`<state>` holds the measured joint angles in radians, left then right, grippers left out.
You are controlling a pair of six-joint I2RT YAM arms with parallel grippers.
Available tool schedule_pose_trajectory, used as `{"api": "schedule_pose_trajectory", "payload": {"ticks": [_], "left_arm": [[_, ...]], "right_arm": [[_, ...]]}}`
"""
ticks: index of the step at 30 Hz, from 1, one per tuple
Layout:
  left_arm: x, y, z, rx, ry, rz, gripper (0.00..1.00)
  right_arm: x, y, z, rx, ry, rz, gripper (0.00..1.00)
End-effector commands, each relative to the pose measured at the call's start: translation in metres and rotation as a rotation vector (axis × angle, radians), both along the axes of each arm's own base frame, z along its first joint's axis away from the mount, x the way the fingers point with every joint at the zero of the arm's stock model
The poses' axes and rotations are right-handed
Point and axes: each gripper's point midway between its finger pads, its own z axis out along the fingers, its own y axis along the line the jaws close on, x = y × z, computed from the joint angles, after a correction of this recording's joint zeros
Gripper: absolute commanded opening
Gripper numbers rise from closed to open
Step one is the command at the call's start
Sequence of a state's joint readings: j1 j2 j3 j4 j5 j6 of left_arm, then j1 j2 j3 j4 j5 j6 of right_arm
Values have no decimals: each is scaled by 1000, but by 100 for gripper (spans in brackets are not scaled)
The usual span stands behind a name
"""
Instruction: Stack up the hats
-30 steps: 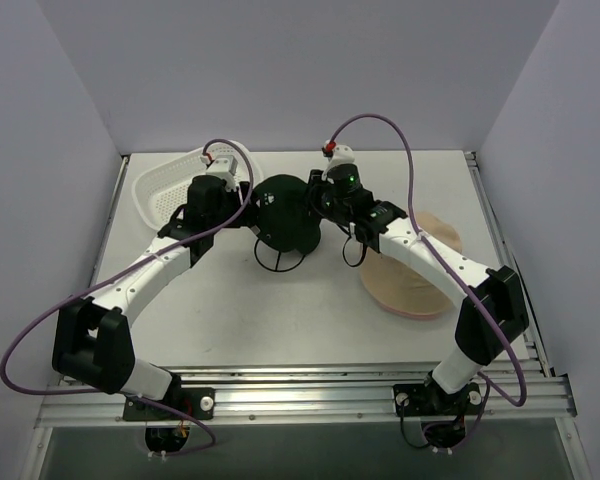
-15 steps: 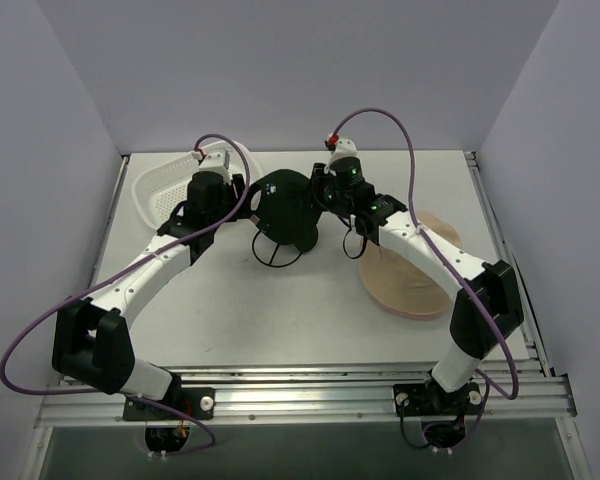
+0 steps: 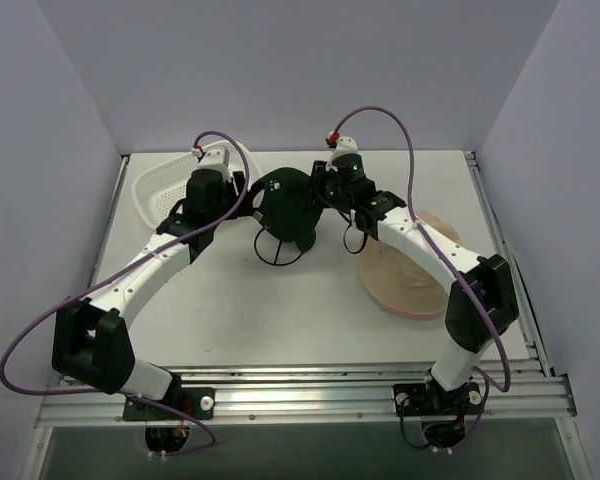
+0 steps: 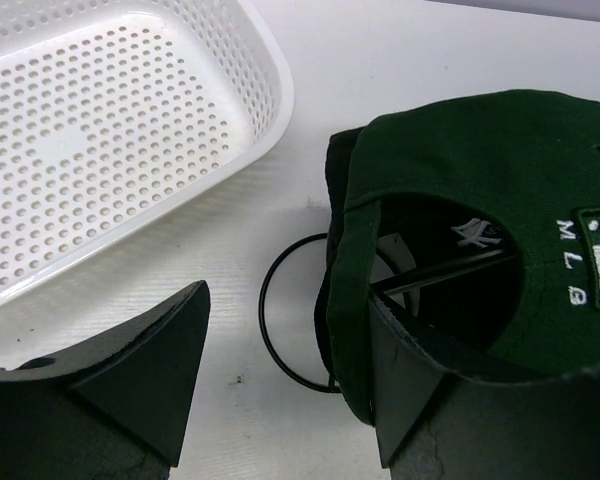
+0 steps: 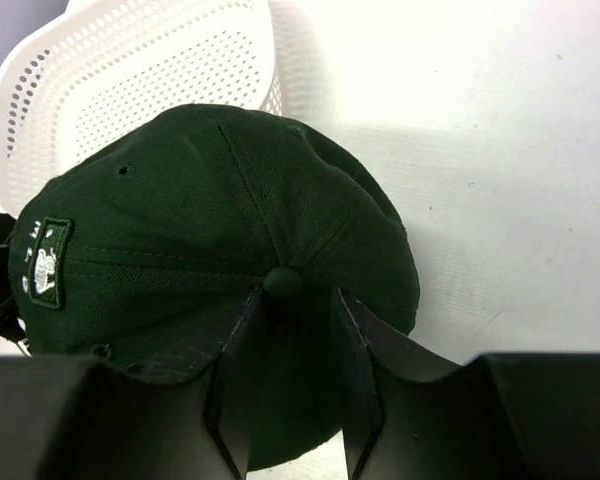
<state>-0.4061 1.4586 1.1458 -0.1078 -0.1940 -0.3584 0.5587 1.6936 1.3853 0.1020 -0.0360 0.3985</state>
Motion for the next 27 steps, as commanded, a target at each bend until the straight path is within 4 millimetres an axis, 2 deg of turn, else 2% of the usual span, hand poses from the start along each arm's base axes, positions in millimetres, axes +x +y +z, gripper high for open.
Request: {"api": "schedule_pose_trajectory", "payload": {"ticks": [1, 6, 10, 23, 27], "left_arm": [[-1, -8, 33, -51, -86, -50, 70], [-12, -9, 54, -81, -117, -73, 76], [-13, -10, 61, -87, -116, -76, 79], [-3, -26, 20, -78, -29, -129, 77], [1, -15, 0, -41, 18, -62, 70]], "right_arm": [[10, -3, 11, -13, -36, 5, 30], [8, 3, 13, -3, -33, 32, 33], [2, 9, 11, 10, -31, 48, 35], [-6, 17, 16, 38, -38, 74, 38], [-8, 17, 13, 36, -35, 74, 40]]}}
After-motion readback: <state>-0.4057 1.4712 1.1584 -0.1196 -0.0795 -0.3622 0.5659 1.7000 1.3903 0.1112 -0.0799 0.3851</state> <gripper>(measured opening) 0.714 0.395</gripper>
